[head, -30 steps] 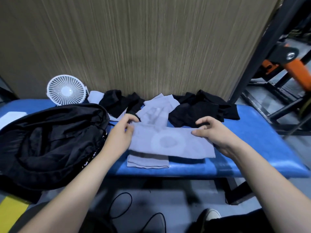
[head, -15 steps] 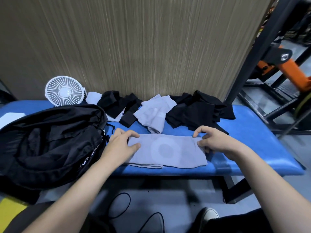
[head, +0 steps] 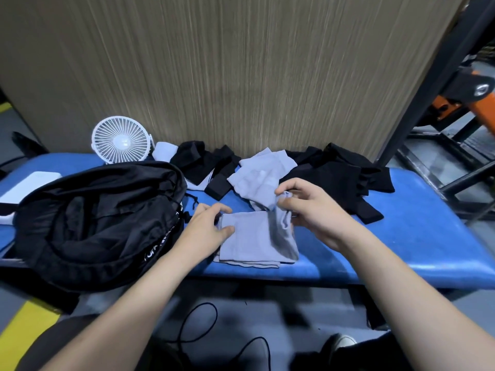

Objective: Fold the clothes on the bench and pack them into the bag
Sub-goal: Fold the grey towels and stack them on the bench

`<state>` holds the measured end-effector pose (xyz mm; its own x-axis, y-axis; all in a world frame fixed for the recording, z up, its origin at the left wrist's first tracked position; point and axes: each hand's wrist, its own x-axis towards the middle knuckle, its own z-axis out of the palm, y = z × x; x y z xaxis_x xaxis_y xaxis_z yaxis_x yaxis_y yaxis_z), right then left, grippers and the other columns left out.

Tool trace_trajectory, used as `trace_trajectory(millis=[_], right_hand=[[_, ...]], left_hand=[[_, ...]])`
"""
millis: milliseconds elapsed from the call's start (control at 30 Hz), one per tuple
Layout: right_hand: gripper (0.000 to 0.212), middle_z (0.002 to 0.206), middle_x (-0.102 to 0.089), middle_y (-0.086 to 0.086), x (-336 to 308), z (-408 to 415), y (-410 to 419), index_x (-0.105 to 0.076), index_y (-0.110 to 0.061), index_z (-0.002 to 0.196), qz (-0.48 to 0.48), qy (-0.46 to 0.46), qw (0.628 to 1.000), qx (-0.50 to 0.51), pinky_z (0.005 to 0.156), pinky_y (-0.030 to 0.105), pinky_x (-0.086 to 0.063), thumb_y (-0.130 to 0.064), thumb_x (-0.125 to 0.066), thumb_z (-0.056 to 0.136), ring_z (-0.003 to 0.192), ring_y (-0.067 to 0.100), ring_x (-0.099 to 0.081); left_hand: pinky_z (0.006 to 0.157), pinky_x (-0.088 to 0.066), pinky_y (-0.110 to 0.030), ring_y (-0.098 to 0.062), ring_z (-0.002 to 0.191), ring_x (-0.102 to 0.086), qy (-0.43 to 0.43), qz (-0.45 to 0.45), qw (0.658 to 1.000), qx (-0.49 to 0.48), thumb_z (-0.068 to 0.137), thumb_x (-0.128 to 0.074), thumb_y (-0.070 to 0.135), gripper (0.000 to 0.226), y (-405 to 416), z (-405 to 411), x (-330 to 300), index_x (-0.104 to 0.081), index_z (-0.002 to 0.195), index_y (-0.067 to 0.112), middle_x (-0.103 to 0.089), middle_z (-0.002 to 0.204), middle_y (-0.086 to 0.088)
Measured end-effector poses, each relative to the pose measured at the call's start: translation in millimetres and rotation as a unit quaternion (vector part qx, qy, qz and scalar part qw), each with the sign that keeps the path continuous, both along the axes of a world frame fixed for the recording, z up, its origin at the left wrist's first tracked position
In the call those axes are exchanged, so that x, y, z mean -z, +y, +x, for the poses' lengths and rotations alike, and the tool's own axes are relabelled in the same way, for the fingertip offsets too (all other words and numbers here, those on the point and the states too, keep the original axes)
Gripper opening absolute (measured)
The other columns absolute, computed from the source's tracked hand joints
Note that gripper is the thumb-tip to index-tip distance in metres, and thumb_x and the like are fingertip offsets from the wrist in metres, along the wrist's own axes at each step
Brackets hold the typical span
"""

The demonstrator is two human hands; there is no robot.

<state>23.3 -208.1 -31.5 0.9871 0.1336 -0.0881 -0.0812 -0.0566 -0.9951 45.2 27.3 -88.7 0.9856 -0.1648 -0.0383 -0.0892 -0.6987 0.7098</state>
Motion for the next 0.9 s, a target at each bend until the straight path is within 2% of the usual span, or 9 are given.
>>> trace_trajectory(millis=[100, 267, 367, 500, 667, 733, 800, 833, 900], right_hand=[[0.013, 0.076, -0.052, 0.013, 7.8, 8.2, 26.3, -0.058, -0.002, 0.104, -0.006, 0.004, 1.0, -0.027, 0.05, 0.033, -0.051, 0.003, -0.059, 0.092, 0.048, 0.027, -0.056], [0.015, 0.077, -0.051, 0.015, 16.7, 15.6, 57.7, -0.056, -0.003, 0.108, -0.048, 0.021, 0.997, -0.057, 0.048, 0.03, -0.051, 0.0, -0.056, 0.093, 0.049, 0.026, -0.06], [0.018, 0.072, -0.052, 0.012, 26.4, 18.9, 67.8, -0.053, -0.005, 0.112, -0.078, 0.036, 0.993, -0.076, 0.056, 0.038, -0.054, -0.005, -0.059, 0.095, 0.056, 0.028, -0.061], [0.026, 0.084, -0.058, 0.016, 30.7, 19.1, 69.8, -0.048, -0.009, 0.121, -0.071, 0.061, 0.989, -0.111, 0.058, 0.035, -0.056, -0.014, -0.06, 0.098, 0.065, 0.029, -0.064], [0.018, 0.1, -0.071, 0.025, 15.9, 15.3, 44.3, -0.056, -0.003, 0.116, -0.032, 0.028, 0.995, -0.088, 0.069, 0.043, -0.056, -0.003, -0.049, 0.1, 0.076, 0.035, -0.071], [0.016, 0.094, -0.072, 0.017, 13.8, 15.9, 27.2, -0.062, -0.008, 0.109, -0.122, -0.054, 0.989, -0.061, 0.065, 0.036, -0.054, -0.002, -0.054, 0.097, 0.073, 0.027, -0.07], [0.016, 0.086, -0.069, 0.004, 13.5, 16.2, 8.2, -0.067, -0.02, 0.1, -0.301, -0.154, 0.94, -0.05, 0.066, 0.025, -0.049, -0.007, -0.065, 0.091, 0.068, 0.013, -0.063], [0.016, 0.084, -0.067, -0.001, 15.3, 15.8, -0.5, -0.069, -0.024, 0.098, -0.362, -0.168, 0.915, -0.061, 0.066, 0.022, -0.046, -0.012, -0.07, 0.088, 0.065, 0.008, -0.058], [0.018, 0.081, -0.064, -0.002, 19.3, 10.1, -11.1, -0.07, -0.028, 0.099, -0.39, -0.124, 0.906, -0.112, 0.065, 0.017, -0.042, -0.021, -0.078, 0.084, 0.061, 0.003, -0.051]], left_hand=[[0.084, -0.041, -0.025, -0.014, 0.087, -0.052, -0.001, -0.008, 1.0, 0.002, 0.088, -0.069, 0.029, 0.032, 1.0, 0.5, 1.0, -0.057, 0.117, 0.033, -0.042, 0.114, 0.002], [0.086, -0.043, -0.026, -0.012, 0.085, -0.052, -0.009, -0.004, 1.0, 0.003, 0.088, -0.069, 0.028, 0.032, 1.0, 0.9, 1.7, -0.057, 0.118, 0.032, -0.042, 0.111, 0.004], [0.09, -0.046, -0.029, -0.01, 0.084, -0.053, -0.012, 0.001, 1.0, 0.002, 0.092, -0.063, 0.026, 0.028, 2.4, 2.7, 3.9, -0.057, 0.119, 0.03, -0.044, 0.111, 0.004], [0.09, -0.035, -0.024, -0.012, 0.105, -0.052, -0.011, -0.014, 1.0, -0.021, 0.103, -0.043, 0.021, 0.026, 5.1, 6.1, 5.0, -0.06, 0.122, 0.027, -0.05, 0.115, 0.004], [0.094, -0.037, -0.027, -0.008, 0.111, -0.05, -0.007, -0.053, 0.998, -0.033, 0.096, -0.051, 0.047, 0.034, 0.6, 1.2, -1.4, -0.053, 0.126, 0.029, -0.05, 0.122, 0.004], [0.098, -0.041, -0.031, -0.008, 0.112, -0.049, -0.013, -0.015, 1.0, -0.01, 0.088, -0.063, 0.05, 0.052, 0.4, -4.7, -0.4, -0.046, 0.133, 0.032, -0.043, 0.123, 0.007], [0.099, -0.042, -0.033, -0.011, 0.116, -0.047, -0.028, 0.029, 0.999, 0.015, 0.085, -0.068, 0.045, 0.058, 1.0, -8.3, 1.3, -0.042, 0.136, 0.036, -0.039, 0.123, 0.009], [0.097, -0.042, -0.032, -0.013, 0.115, -0.048, -0.03, 0.038, 0.999, 0.021, 0.086, -0.067, 0.043, 0.056, 1.4, -8.9, 1.4, -0.042, 0.136, 0.037, -0.038, 0.121, 0.01], [0.092, -0.043, -0.03, -0.014, 0.107, -0.051, -0.02, 0.037, 0.999, 0.025, 0.088, -0.066, 0.038, 0.051, 2.1, -9.0, -0.1, -0.045, 0.134, 0.038, -0.037, 0.118, 0.012]])
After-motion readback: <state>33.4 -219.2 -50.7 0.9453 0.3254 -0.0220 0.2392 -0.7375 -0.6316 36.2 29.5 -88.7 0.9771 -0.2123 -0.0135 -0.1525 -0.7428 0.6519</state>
